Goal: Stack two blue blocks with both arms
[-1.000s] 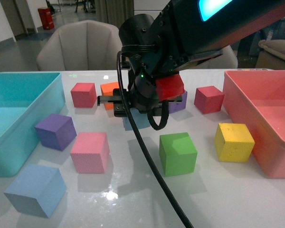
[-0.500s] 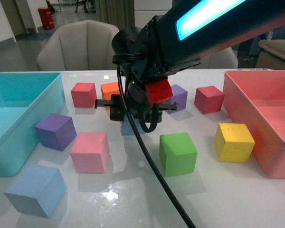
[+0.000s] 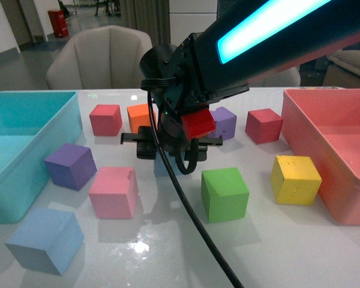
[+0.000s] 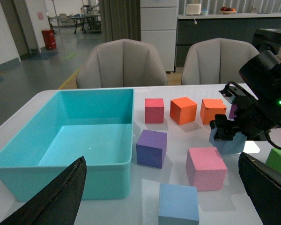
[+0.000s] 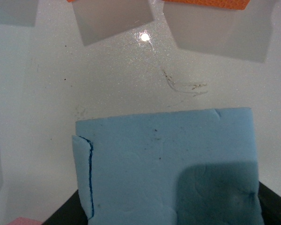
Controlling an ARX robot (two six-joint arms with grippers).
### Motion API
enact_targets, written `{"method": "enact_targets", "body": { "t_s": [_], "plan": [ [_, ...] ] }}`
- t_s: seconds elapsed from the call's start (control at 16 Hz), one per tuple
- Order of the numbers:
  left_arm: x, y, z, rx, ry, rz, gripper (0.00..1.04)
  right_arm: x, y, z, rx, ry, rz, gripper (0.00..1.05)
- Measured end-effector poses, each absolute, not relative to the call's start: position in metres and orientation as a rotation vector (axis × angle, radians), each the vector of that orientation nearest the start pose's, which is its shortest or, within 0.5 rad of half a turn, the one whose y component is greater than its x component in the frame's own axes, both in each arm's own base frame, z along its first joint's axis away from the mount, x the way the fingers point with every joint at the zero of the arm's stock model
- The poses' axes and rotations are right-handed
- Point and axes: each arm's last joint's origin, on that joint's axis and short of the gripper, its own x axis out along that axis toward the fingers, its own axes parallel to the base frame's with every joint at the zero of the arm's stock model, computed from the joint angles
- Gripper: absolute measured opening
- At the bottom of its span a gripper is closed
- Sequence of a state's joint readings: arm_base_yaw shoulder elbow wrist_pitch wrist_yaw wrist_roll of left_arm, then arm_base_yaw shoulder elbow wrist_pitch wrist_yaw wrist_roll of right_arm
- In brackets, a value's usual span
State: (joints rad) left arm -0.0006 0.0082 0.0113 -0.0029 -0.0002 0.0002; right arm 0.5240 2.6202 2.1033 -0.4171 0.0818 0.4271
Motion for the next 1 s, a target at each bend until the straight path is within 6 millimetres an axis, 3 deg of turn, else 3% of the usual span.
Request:
{"method": "enact_targets", "body": {
  "t_s": [0.25,0.38,0.44,0.69,0.81,0.88,0.94,1.0],
  "plan": [
    [0.098,0.000,0.166,0.000,0.000,0.000,0.98,0.474,0.271,0.082,0.114,0.964,0.206,1.00],
    [0.098,0.000,0.166,0.000,0.000,0.000,0.98,0.470,0.269,0.094,0.130,0.930,0.215,0.98],
    [0.098,0.000,0.166,0.000,0.000,0.000,0.98,0.465,0.263,0.135,0.175,0.821,0.244,0.98],
    [0.098,0.000,0.166,0.000,0.000,0.000,0.98,0.439,0.230,0.194,0.272,0.638,0.266,0.98],
    [0.098,0.000,0.166,0.000,0.000,0.000,0.98,0.397,0.203,0.222,0.308,0.535,0.281,0.98],
    [0.098,0.000,0.166,0.000,0.000,0.000,0.98,0.366,0.187,0.236,0.319,0.485,0.285,0.98],
    [0.098,0.000,0.166,0.000,0.000,0.000,0.98,0.319,0.168,0.250,0.316,0.426,0.278,0.98],
    [0.098,0.000,0.166,0.000,0.000,0.000,0.98,0.280,0.153,0.251,0.295,0.423,0.283,0.98]
  ]
}}
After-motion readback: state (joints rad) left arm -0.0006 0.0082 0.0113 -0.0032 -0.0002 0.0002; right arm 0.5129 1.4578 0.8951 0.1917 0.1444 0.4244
